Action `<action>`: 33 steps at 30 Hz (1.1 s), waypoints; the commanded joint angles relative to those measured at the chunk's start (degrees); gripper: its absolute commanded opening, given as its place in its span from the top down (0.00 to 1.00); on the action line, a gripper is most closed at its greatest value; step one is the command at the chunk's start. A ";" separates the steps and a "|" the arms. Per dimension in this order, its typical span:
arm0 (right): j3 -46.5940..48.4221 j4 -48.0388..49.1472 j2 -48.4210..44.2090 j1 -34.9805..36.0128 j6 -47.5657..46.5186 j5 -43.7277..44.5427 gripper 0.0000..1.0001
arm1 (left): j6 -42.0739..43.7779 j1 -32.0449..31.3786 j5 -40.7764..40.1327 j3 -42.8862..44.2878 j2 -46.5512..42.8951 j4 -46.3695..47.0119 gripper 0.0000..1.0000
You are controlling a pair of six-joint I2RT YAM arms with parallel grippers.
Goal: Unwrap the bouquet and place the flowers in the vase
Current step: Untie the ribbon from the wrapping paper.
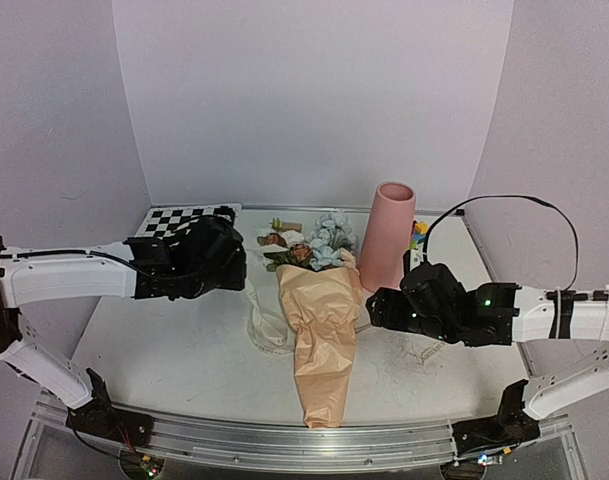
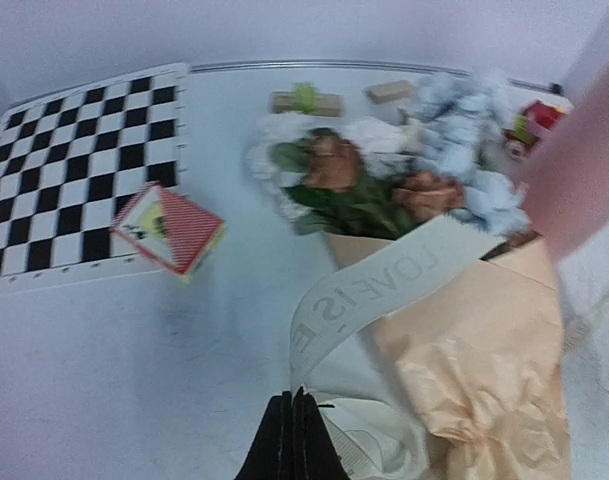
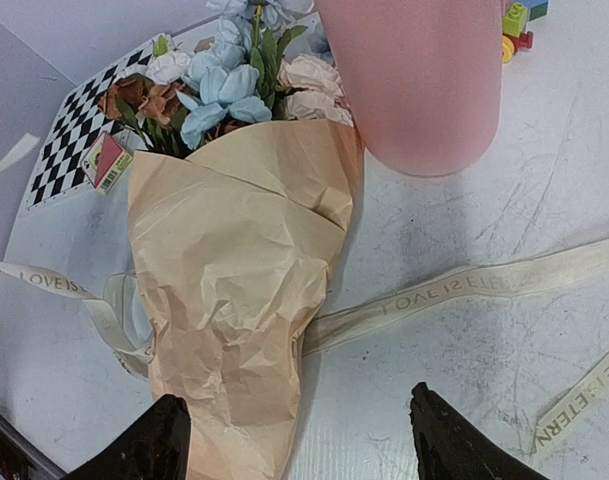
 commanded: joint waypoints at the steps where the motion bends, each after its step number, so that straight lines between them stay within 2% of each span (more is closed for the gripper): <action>1: 2.63 -0.62 1.46 0.12 0.36 0.26 0.23 | -6.05 8.14 -10.65 -5.02 -5.82 -11.05 1.00; 6: 3.73 -0.79 4.98 -0.13 0.49 -0.92 0.23 | -7.51 13.96 -13.58 -8.26 -13.93 -13.33 0.99; 7: 4.11 -0.94 6.43 -0.39 0.68 -1.74 0.23 | -8.40 14.55 -14.31 -8.36 -14.64 -13.91 0.94; 8: 4.35 -1.00 7.57 -1.01 0.84 -3.52 0.23 | -9.50 15.21 -15.12 -8.31 -15.08 -14.73 0.75; 9: 4.61 -1.13 8.86 -1.80 1.08 -5.28 0.24 | -11.78 15.50 -16.33 -8.23 -15.38 -16.13 0.51; 10: 4.92 -1.11 10.48 -2.47 1.20 -7.37 0.24 | -13.41 15.64 -16.94 -8.14 -15.46 -16.97 0.18; 11: 5.12 -1.00 11.77 -3.55 1.00 -9.33 0.25 | -14.91 15.69 -17.02 -8.20 -15.50 -17.62 0.05; 12: 5.32 -0.81 12.82 -4.36 0.66 -10.37 0.27 | -15.73 15.70 -16.13 -8.29 -15.50 -17.61 0.02; 16: 5.18 1.33 14.90 -6.11 -0.28 -13.39 0.33 | -15.25 15.70 -6.80 -7.78 -13.95 -15.29 0.01; 18: 4.45 3.68 15.49 -7.12 -1.18 -16.71 0.35 | -11.03 15.66 1.37 -7.81 -12.83 -11.58 0.02; 22: 4.22 8.54 18.00 -9.31 -2.86 -22.77 0.41 | -5.20 15.62 22.40 -11.07 -13.03 1.17 0.11; 26: 5.57 9.30 20.82 -9.82 -2.87 -23.31 0.44 | -6.50 15.56 37.34 -15.96 -13.25 13.45 0.22; 29: 5.44 9.30 21.95 -10.41 -1.75 -21.70 0.47 | -7.83 14.82 42.35 -17.35 -10.55 19.09 0.29; 33: 4.41 9.21 22.00 -10.42 -1.37 -18.48 0.48 | -7.98 11.88 43.43 -15.56 -4.55 22.43 0.34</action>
